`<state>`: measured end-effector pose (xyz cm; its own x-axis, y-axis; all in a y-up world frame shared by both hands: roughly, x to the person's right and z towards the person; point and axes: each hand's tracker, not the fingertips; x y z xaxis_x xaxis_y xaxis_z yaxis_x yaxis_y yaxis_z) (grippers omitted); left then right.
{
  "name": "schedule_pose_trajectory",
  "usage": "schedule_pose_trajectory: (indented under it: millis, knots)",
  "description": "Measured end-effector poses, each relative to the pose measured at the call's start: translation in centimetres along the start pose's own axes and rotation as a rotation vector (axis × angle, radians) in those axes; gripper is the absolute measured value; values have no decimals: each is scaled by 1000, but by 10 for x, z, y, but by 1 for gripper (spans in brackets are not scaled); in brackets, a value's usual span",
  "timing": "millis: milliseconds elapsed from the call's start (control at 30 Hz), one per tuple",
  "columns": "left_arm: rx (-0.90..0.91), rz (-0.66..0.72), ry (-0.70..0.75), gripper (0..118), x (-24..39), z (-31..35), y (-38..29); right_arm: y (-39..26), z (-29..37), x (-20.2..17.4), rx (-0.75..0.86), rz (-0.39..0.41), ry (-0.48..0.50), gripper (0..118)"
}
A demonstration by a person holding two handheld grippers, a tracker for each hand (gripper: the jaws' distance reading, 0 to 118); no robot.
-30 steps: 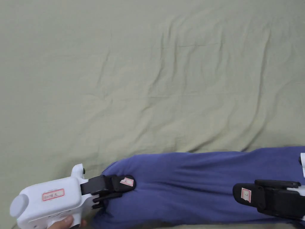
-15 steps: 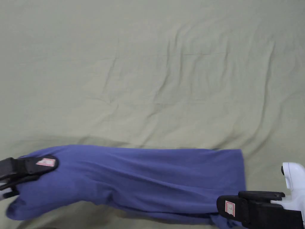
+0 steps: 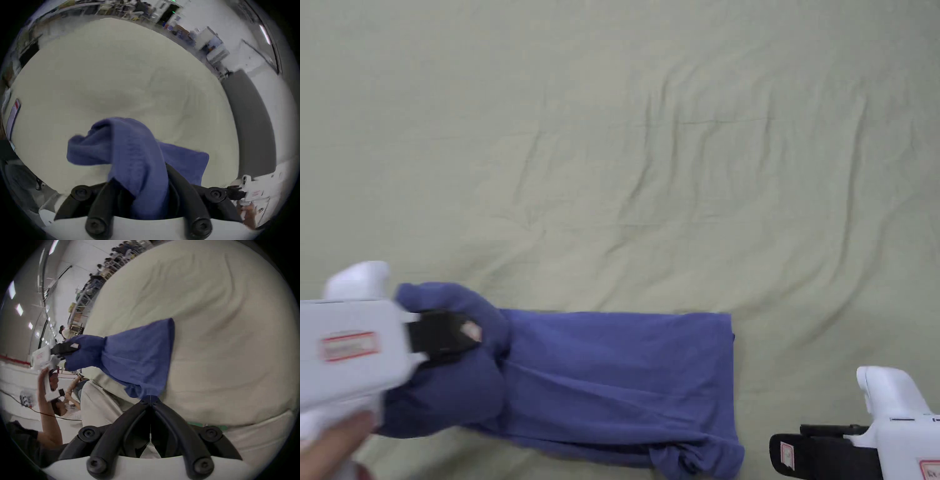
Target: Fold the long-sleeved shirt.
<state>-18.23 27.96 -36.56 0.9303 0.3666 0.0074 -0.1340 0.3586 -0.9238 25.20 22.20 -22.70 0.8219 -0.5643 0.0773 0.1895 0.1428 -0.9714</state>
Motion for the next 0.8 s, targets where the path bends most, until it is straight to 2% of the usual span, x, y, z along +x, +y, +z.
schedule_pose_trajectory:
  millis: [267, 433, 500, 533, 567, 600, 633, 700, 767, 800]
  knots:
    - [-120, -69, -8, 9, 98, -100, -37, -15, 5, 15, -23, -31, -46, 2]
    - [-163, -62, 35, 13, 114, -126, -52, -21, 0, 26, -70, -69, -57, 2]
    - [-190, -47, -55, 15, 106, -137, -53, -22, -7, 27, -99, -69, -72, 2]
    - [-188, -19, -141, 35, 107, -138, -56, -23, -9, 27, -97, -66, -75, 2]
    - [-208, 20, -265, 90, 102, -138, -56, -23, -9, 26, -99, -62, -73, 2]
    - [-249, 107, -410, 118, 97, -135, -56, -23, -9, 26, -100, -60, -64, 2]
    - [-230, 229, -491, 118, 90, -121, -50, -23, -8, 24, -96, -62, -48, 2]
    - [-296, 302, -565, 118, 92, -98, -44, -21, -6, 22, -88, -61, -24, 2]
    - [-242, 261, -591, 117, 83, -68, -32, -20, -6, 22, -87, -54, -9, 2]
    - [-160, 221, -534, 109, 71, -59, -34, -19, -6, 22, -86, -50, -7, 2]
